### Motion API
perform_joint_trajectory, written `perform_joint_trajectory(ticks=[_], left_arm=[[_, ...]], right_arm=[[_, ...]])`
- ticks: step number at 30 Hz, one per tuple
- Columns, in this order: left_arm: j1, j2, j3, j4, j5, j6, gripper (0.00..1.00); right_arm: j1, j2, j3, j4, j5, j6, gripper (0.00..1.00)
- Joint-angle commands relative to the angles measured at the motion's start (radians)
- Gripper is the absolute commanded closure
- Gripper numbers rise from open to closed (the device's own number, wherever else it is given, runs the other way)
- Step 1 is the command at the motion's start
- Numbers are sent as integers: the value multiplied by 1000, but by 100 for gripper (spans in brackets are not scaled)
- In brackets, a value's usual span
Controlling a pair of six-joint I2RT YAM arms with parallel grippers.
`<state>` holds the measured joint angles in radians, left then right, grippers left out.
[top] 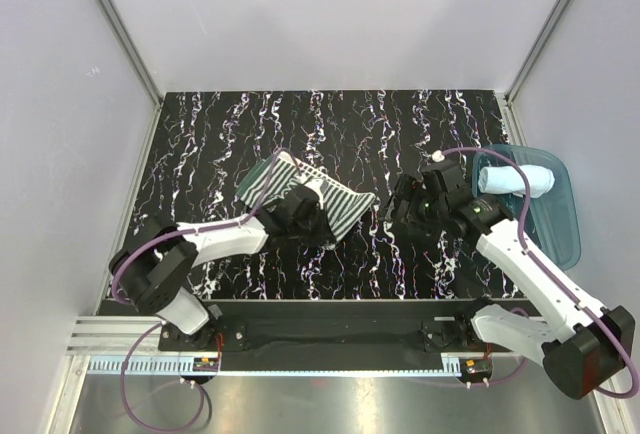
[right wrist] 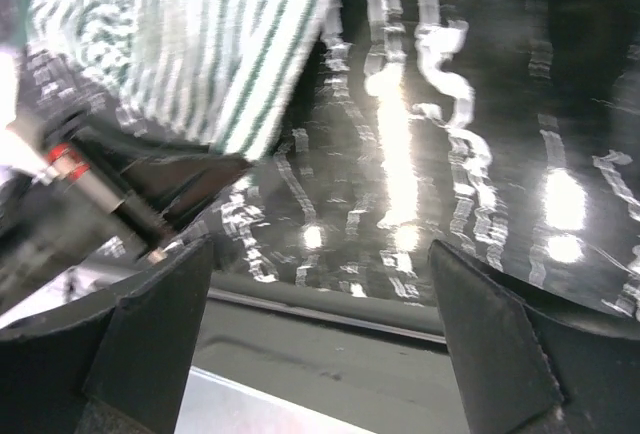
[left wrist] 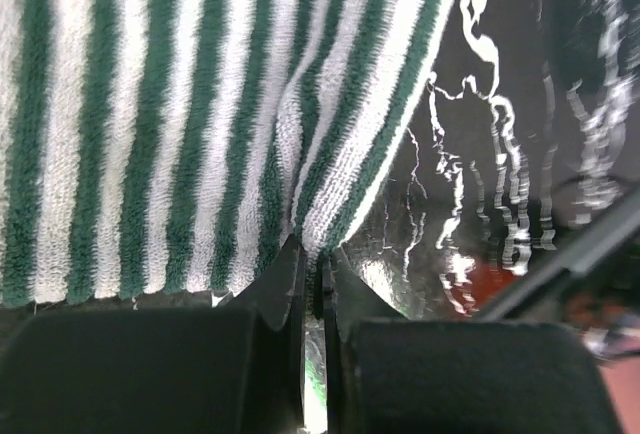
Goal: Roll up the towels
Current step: Roll the towel
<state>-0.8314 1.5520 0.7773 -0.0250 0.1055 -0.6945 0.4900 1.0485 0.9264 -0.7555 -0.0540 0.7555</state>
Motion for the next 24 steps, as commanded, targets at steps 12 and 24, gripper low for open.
perform_joint_trajectory(ticks=[12,24], left_arm=[[265,36,-119,165,419,-316,100],[353,154,-87,137,517,-304,100]], right_arm=[[-1,286,-49,600,-431,39,57],[-2,635,29,846,-512,38,76]])
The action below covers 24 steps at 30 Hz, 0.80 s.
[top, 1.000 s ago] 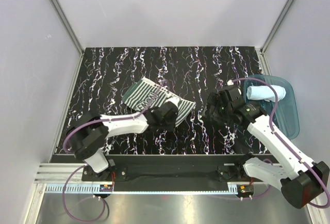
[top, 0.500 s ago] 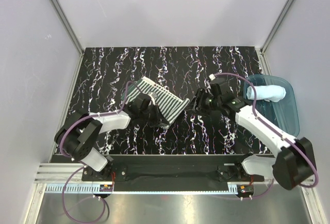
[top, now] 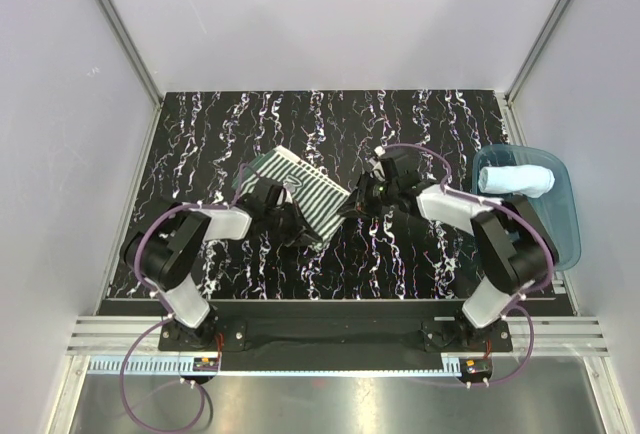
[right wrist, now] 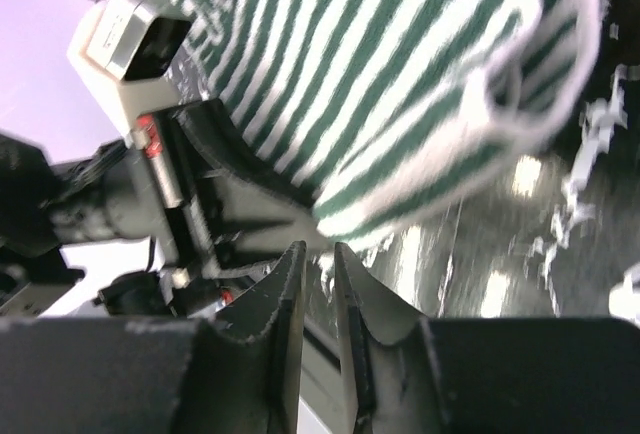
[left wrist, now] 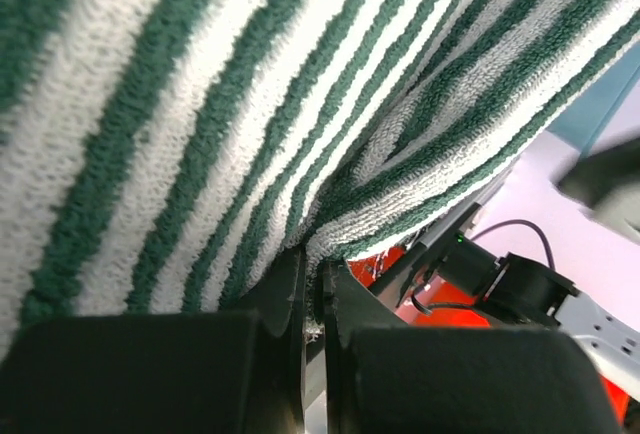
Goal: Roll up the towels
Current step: Roll the towel
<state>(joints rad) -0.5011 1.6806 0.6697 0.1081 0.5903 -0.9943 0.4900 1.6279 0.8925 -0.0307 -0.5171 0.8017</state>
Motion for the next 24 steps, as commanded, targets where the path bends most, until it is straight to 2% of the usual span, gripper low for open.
perform_joint_trajectory(ticks=[1,10,13,19,21,22,23,24], left_arm=[[30,31,22,8,40,-7,100],[91,60,36,-27,112,11,100],[113,68,34,-33,131,20,100],[136,83,57,-105,114,85,100],[136,68,71,-157,73,126,89],[136,58,89,-212,50,144,80],[134,26,100,-243,-5,181,63],[134,5,111,-274,-36,200,57]], right_arm=[[-2,73,71,126,-50,-15,77],[-21,292,160,202,-73,-45,82],[-63,348,164,239,-92,-38,82],[-107,435,180,267,-116,-55,85],[-107,457,171,293,-123,-41,85],[-107,463,166,316,-127,-35,86],[-107,470,157,321,-129,-32,86],[-107,475,151,325,-130,-30,86]])
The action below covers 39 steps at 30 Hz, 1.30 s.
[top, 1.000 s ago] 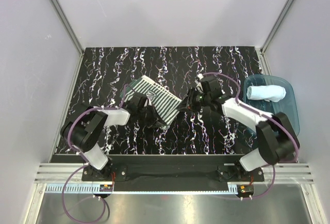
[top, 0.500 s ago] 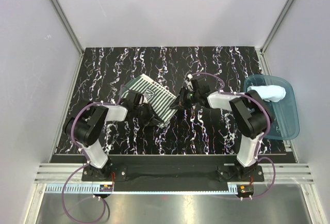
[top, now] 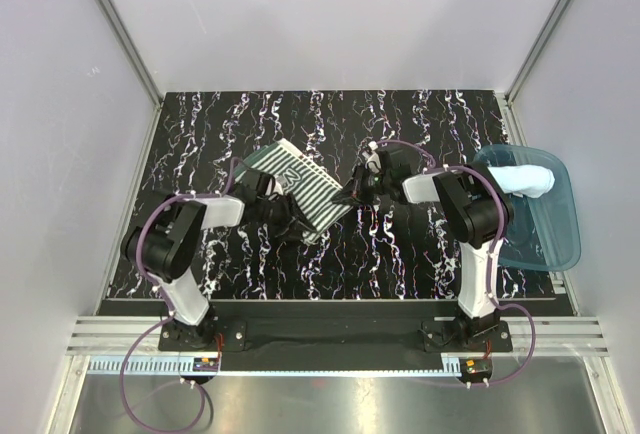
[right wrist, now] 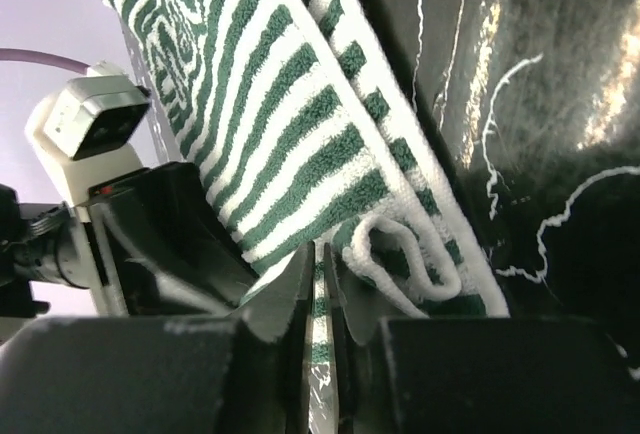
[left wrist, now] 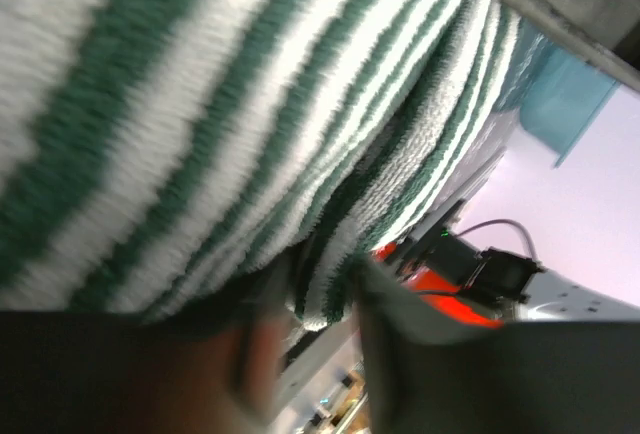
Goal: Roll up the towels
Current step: Roll the towel
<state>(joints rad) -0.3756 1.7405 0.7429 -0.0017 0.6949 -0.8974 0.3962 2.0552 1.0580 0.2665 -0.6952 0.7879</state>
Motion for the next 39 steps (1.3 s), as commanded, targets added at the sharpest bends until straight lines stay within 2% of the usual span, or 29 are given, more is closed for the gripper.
perform_joint_trajectory(ticks=[1,3,7,10,14,17,19,28,36,38,39], left_arm=[[9,-74,50,-220,-170,118,52],[7,-131,85,-266,-234,161,41],[3,-220,156,-409,-345,241,37],[-37,-327,208,-458,-492,319,36],[-216,-456,248,-468,-723,466,36],[-357,-454,257,-455,-840,537,36],[-403,-428,254,-448,-897,548,34],[-442,-296,178,-334,-991,522,28],[-444,-216,139,-232,-937,526,26],[-444,-193,133,-210,-899,519,29],[-442,-181,131,-199,-890,512,36]], right_arm=[[-11,46,-19,37,46,-18,87],[-13,40,-41,40,57,-29,87],[-13,33,-61,43,65,-41,88],[-13,25,-72,40,71,-47,89],[-11,25,-69,28,82,-55,90],[-11,31,-62,25,83,-56,90],[-11,33,-61,23,83,-55,90],[-13,34,-53,7,80,-64,90],[-11,39,-43,-4,80,-64,91],[-11,39,-41,-9,80,-64,91],[-13,37,-39,-9,80,-64,92]])
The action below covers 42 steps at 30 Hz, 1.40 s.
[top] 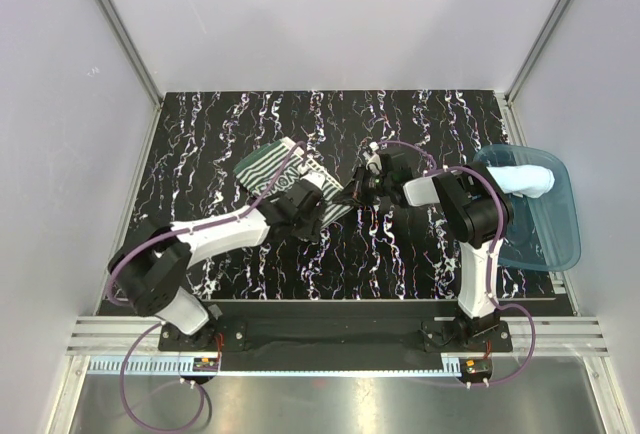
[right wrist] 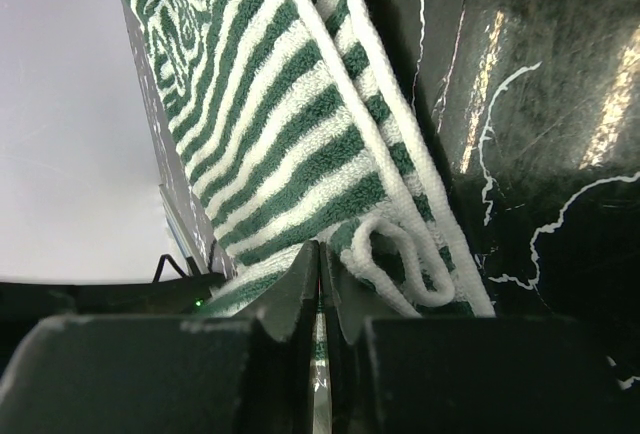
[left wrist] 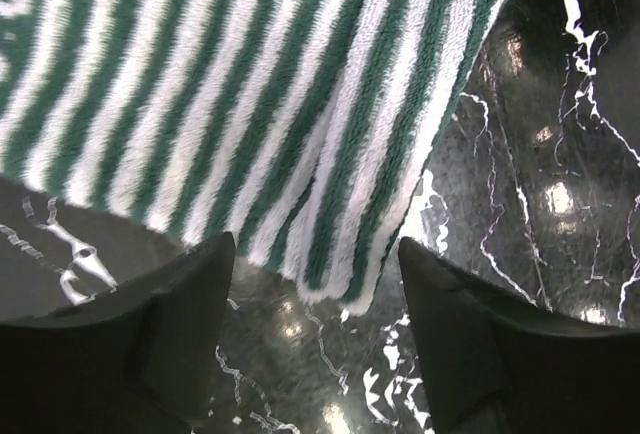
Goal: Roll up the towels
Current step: Roll the towel
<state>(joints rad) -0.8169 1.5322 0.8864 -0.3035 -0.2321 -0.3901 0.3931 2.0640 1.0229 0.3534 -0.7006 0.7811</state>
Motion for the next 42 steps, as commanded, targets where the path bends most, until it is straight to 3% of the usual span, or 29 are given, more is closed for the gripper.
perform_joint_trajectory(ticks=[1,4,6,9,13,19,30,35,42], left_arm=[[-1,57,-7,101,46,-9,55],[5,101,-16,118,65,-32,72],[16,109,-39,151,120,-49,91],[33,94,-66,191,181,-67,100],[96,57,-109,243,376,-154,100],[143,71,-202,418,638,-352,100],[162,178,-227,578,821,-523,100],[188,218,-266,668,863,-619,100],[216,281,-345,874,912,-783,100]], right_arm=[[-10,28,-4,-100,85,-57,91],[-10,27,-1,-111,87,-60,92],[-10,16,-1,-122,89,-66,92],[-10,-4,-1,-143,99,-75,92],[-8,-60,6,-229,138,-95,91],[-10,-174,61,-422,236,-144,68],[-8,-355,236,-715,372,-221,34],[-8,-548,145,-748,412,-195,22],[-8,-752,-190,-573,388,-65,22]])
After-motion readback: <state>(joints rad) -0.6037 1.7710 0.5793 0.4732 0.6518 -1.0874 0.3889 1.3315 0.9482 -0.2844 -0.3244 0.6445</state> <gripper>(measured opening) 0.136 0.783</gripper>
